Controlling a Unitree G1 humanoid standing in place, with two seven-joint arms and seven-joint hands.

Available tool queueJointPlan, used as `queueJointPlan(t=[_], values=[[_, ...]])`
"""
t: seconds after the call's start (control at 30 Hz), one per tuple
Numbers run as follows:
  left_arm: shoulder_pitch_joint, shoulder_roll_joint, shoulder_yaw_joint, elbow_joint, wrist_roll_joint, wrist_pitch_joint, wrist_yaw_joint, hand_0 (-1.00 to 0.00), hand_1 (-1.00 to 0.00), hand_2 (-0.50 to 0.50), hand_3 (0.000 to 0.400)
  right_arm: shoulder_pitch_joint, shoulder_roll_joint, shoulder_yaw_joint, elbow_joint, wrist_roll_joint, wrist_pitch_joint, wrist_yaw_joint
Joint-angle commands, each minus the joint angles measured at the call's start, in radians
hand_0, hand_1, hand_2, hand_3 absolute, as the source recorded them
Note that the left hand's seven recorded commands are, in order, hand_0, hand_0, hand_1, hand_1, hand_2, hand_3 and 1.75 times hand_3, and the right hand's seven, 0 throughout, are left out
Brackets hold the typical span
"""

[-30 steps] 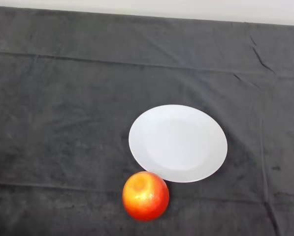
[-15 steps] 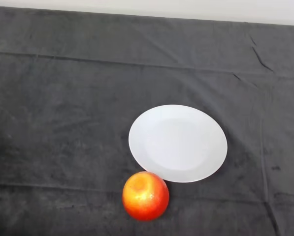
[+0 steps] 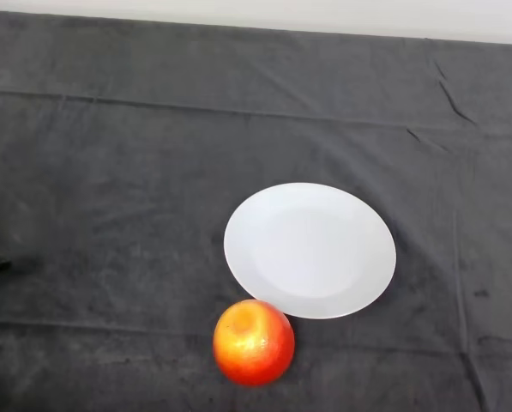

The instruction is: Move the apple to the plate

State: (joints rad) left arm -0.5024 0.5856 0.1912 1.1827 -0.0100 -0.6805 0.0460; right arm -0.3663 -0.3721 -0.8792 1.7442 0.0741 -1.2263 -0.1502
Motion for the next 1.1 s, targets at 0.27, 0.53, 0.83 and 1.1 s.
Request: queueJointPlan(t=[0.27,0.53,0.83,1.1], values=[[-0.025,-0.002,-0.077,-0.069,0.075,-0.100,-0.081,0.00,0.00,0.00,0.000,0.110,0.125,-0.0179,0.096,-0.0129,0.084,-0.0031],[0.030,-0.023,-0.123,-0.195,0.103,-0.124,-0.118,0.00,0.00,0.00,0.000,0.110,0.125,-0.0193,0.096,-0.0149,0.084,-0.0036],[0.121,-0.077,-0.186,-0.385,0.135,-0.114,-0.143,0.00,0.00,0.00,0.000,0.111,0.125,-0.0202,0.095,-0.0162,0.085,-0.0041],[0.179,-0.087,-0.226,-0.539,0.120,-0.059,-0.208,0.00,0.00,0.00,0.000,0.111,0.126,-0.0203,0.093,-0.0166,0.086,-0.0044]])
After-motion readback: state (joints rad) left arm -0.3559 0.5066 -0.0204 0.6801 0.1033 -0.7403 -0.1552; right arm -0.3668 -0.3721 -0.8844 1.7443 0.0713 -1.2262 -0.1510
